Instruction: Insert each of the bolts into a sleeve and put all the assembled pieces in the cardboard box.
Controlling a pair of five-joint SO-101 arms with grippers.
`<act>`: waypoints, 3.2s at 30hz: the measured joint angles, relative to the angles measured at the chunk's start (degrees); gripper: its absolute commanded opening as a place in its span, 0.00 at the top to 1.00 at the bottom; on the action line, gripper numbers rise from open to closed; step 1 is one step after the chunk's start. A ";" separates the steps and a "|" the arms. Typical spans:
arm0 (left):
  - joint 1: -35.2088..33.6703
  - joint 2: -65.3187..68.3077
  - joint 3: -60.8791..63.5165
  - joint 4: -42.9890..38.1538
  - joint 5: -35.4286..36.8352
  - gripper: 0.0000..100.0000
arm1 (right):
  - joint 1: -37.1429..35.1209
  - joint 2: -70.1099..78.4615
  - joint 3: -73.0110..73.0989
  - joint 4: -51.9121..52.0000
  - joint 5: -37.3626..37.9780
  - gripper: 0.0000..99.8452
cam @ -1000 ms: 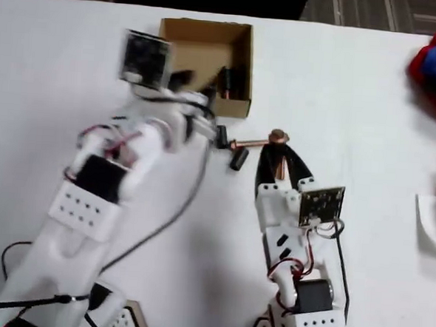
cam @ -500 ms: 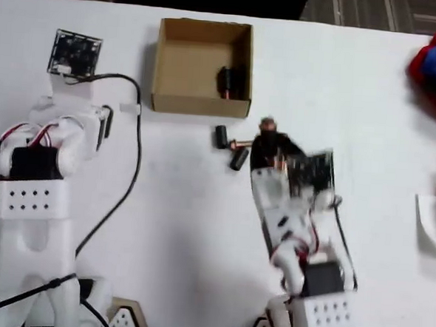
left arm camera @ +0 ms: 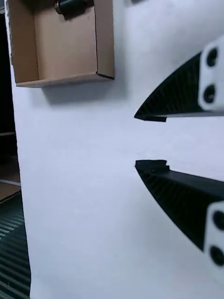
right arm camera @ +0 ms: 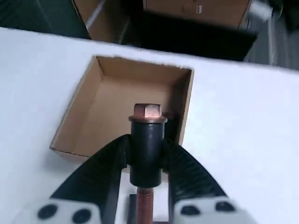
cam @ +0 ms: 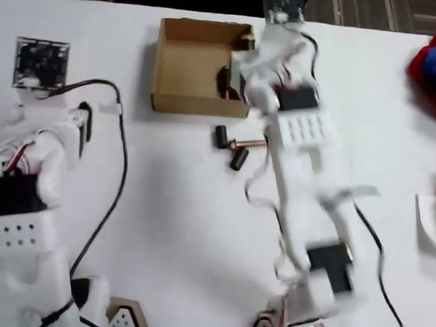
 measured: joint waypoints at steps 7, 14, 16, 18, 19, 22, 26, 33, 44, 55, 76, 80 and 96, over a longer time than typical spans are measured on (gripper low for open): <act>-3.69 -1.32 6.42 0.00 0.00 0.85 | -2.20 35.78 -47.65 16.62 -1.93 0.98; -3.69 -1.32 8.26 0.00 0.00 0.85 | -2.64 53.89 -67.34 16.09 -1.93 0.98; -3.78 -1.32 8.26 0.00 0.00 0.85 | -2.55 54.51 -67.34 13.10 -1.93 0.98; -3.78 -1.32 8.26 0.00 0.00 0.85 | -2.55 54.51 -66.11 10.64 -1.93 0.98; -3.78 -1.32 8.26 0.00 0.00 0.85 | -2.64 54.51 -65.14 9.41 -1.93 0.98; -4.04 -1.32 8.26 0.00 0.00 0.85 | -2.81 54.68 -61.71 6.59 -1.93 0.98; -3.96 -1.32 8.26 0.00 0.00 0.85 | -2.81 55.12 -58.81 3.69 -2.29 0.98; -3.96 -1.32 8.26 0.00 0.00 0.85 | -3.43 55.12 -54.15 1.49 -2.29 0.98; -3.96 -1.32 8.26 1.58 0.00 0.85 | -4.22 55.12 -48.53 -4.48 -2.29 0.98; -3.96 -1.32 8.26 1.67 0.00 0.85 | -4.22 61.01 -50.29 -4.92 -2.29 0.98; -3.96 -1.32 8.26 1.67 0.00 0.85 | -4.22 61.89 -59.52 1.05 -2.29 0.89; -3.96 -1.32 8.26 1.67 0.00 0.85 | -4.13 60.04 -64.18 7.03 -2.29 0.89; -3.87 -1.32 8.26 -1.14 0.00 0.85 | 0.44 52.57 -78.77 42.37 -2.29 0.89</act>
